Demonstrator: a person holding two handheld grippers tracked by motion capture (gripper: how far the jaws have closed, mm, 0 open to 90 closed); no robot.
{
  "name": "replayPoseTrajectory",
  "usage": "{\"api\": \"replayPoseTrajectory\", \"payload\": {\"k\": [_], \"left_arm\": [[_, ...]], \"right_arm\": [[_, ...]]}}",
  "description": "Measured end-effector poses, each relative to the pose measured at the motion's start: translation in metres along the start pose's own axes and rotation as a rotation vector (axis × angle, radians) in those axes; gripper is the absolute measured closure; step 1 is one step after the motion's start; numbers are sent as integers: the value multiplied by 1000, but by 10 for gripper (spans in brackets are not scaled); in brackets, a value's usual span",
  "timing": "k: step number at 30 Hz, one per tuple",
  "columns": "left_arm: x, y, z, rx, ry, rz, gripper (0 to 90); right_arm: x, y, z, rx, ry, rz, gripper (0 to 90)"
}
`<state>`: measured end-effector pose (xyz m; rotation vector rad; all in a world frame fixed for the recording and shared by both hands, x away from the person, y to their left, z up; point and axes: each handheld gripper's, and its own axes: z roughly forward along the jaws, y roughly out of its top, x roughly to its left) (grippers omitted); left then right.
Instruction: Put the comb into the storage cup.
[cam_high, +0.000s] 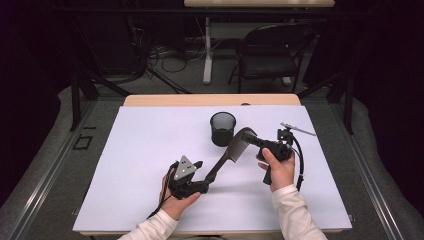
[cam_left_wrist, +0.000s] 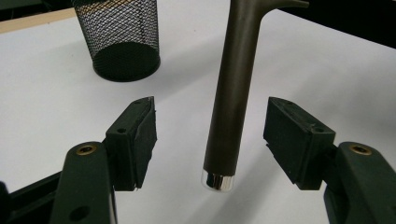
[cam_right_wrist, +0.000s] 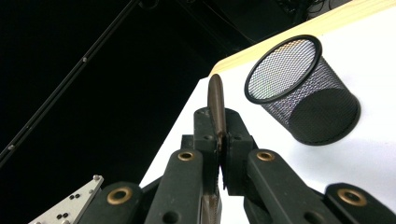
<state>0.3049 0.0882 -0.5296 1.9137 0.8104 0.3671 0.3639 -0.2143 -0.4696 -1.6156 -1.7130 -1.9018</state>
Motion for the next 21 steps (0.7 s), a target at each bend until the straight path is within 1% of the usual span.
{"api": "replayPoseTrajectory", "payload": {"k": [3,4,5,7,8,9,10,11,12,13,14,15,16,17,18,19,20,21], "left_arm": [[3,0,0,5,4,-21,333],[4,0,0,4,3,-26,306],[7,0,-1,-3,11,-36,295],[8,1,-2,-5,13,-37,285],[10,2,-2,-14,12,-47,249],[10,2,-2,-14,12,-47,230],[11,2,-2,-16,17,-50,230],[14,2,-2,-27,24,-64,188],[14,2,-2,-27,24,-64,166],[16,3,-3,-26,21,-73,166],[17,3,-3,-21,22,-81,159],[19,3,-3,-21,22,-86,155],[20,3,-3,-20,29,-92,152],[22,4,-3,-21,28,-100,150],[24,4,-4,-21,36,-100,120],[25,4,-4,-19,37,-104,120],[27,4,-4,-17,39,-108,100],[29,4,-4,-15,40,-109,88]], "right_arm": [[-1,1,-1,-5,-7,3,869],[-2,2,-2,-19,-7,5,870],[-2,2,-2,-22,-6,5,870],[-3,3,-4,-12,-11,3,869],[-3,4,-5,-13,-16,2,870],[-3,4,-5,-13,-16,2,870],[-4,4,-5,-30,-12,3,869],[-4,5,-8,-25,-19,2,869],[-4,5,-8,-25,-19,2,869],[-5,6,-9,-27,-19,1,870],[-5,6,-9,-42,-18,2,870],[-5,7,-11,-32,-24,-1,870],[-6,7,-11,-45,-22,1,869],[-6,8,-12,-41,-26,-5,869],[-7,9,-14,-46,-29,-4,869],[-7,9,-14,-46,-29,-4,869],[-7,9,-14,-58,-27,-1,870],[-7,10,-15,-49,-32,-5,869]]}}
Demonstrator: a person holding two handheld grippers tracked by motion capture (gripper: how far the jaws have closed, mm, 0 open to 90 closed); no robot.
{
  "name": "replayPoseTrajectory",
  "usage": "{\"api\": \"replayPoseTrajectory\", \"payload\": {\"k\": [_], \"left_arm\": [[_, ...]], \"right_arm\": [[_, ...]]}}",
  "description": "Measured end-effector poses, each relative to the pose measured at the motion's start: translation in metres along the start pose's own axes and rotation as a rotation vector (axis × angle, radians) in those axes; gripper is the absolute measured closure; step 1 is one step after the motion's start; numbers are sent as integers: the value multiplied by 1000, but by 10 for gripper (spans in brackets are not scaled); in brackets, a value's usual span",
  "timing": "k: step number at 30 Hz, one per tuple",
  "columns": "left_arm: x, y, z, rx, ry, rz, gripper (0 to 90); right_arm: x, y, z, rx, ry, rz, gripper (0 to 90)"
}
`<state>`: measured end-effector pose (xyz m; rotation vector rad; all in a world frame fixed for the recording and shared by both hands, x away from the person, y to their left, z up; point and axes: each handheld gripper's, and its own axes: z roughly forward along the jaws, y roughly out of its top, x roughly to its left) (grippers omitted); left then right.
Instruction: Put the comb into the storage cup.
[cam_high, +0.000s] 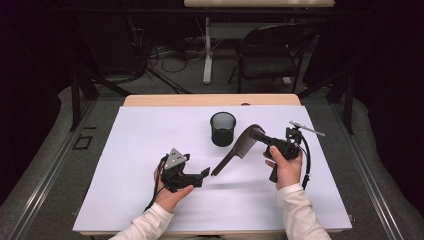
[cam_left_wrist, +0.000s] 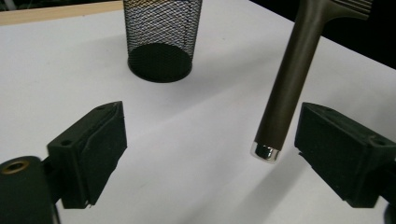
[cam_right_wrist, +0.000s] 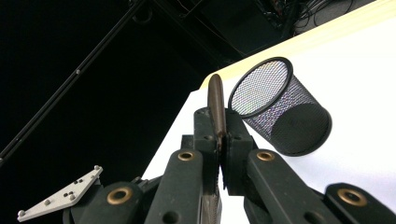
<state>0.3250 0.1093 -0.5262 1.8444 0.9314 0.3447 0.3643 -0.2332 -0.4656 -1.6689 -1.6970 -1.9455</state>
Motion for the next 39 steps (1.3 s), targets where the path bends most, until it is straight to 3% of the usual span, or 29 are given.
{"api": "replayPoseTrajectory", "payload": {"k": [4,7,17,27,39], "left_arm": [[5,1,0,2,19,5,42],[8,1,-1,5,25,-13,3],[15,3,-6,3,47,-30,3],[20,5,-12,3,47,0,3],[26,5,-20,-7,61,-6,3]], "right_arm": [[0,1,-2,-14,-9,-10,869],[0,3,-3,-27,-7,-7,869],[-1,8,-12,-62,-31,-30,869],[-2,11,-18,-95,-56,-43,870],[6,20,-21,-105,-83,-66,869]]}}
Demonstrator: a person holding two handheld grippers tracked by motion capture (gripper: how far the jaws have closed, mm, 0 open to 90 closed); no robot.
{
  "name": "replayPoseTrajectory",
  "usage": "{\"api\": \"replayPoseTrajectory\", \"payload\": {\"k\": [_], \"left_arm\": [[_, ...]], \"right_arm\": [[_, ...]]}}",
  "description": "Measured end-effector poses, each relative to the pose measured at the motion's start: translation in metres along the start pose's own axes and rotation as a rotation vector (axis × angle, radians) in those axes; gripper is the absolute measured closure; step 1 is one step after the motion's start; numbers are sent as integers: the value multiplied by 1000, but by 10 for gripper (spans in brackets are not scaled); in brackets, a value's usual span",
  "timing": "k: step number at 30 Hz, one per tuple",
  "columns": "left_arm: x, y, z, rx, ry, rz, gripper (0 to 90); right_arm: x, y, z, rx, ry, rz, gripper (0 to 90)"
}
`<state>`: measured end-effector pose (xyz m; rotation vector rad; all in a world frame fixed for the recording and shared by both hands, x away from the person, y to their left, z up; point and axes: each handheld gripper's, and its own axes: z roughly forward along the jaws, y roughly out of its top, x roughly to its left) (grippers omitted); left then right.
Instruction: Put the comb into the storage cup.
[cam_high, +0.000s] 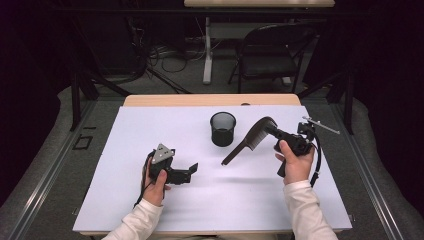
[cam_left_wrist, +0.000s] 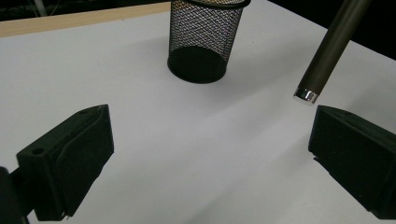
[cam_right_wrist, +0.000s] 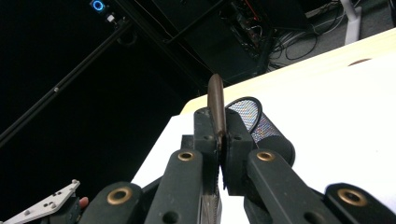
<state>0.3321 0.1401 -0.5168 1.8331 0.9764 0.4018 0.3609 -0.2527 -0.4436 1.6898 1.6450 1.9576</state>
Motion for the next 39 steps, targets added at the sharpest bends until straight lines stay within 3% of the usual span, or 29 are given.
{"api": "replayPoseTrajectory", "payload": {"k": [14,26,39], "left_arm": [[2,0,-3,-3,11,-1,3],[3,0,-3,-3,16,-4,3],[4,-1,-3,1,12,-9,3]], "right_arm": [[10,9,19,74,-38,-41,869],[16,17,30,132,-53,-45,869],[27,21,32,191,-89,-116,869]]}}
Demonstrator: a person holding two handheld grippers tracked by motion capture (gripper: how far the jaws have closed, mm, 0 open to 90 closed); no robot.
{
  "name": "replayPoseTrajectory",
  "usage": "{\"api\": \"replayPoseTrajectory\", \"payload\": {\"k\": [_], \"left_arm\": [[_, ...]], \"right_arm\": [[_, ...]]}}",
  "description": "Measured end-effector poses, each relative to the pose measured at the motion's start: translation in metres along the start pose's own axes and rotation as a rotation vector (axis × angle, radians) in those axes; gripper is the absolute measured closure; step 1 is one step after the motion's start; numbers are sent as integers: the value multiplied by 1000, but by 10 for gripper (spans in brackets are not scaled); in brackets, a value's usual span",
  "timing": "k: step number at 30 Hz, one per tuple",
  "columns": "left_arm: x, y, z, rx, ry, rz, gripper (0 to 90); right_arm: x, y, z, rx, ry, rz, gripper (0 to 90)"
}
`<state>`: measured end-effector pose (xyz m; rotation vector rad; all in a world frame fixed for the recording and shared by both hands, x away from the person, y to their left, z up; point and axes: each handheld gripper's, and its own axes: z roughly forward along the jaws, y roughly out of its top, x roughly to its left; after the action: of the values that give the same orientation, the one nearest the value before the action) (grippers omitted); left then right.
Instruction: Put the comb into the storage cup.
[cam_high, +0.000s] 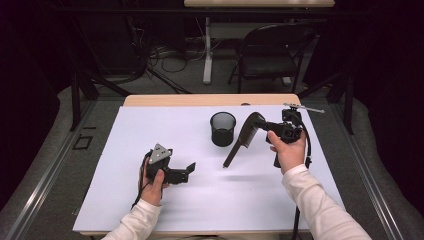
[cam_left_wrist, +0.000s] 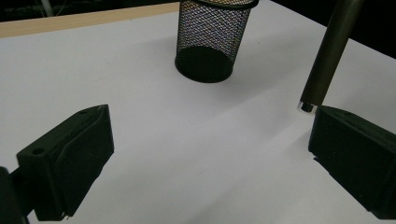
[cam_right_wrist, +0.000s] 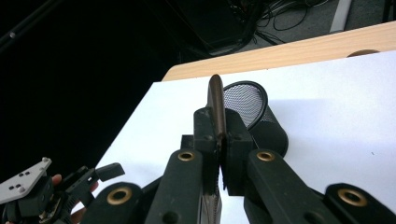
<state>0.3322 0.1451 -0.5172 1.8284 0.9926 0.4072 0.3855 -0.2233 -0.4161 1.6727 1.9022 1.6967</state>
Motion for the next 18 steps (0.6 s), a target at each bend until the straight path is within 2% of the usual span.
{"api": "replayPoseTrajectory", "payload": {"k": [11,18], "left_arm": [[0,-1,0,7,-3,2,3],[0,-1,0,6,-4,2,3]], "right_arm": [[5,5,1,42,-26,-33,869],[8,16,5,60,-60,-56,869]]}}
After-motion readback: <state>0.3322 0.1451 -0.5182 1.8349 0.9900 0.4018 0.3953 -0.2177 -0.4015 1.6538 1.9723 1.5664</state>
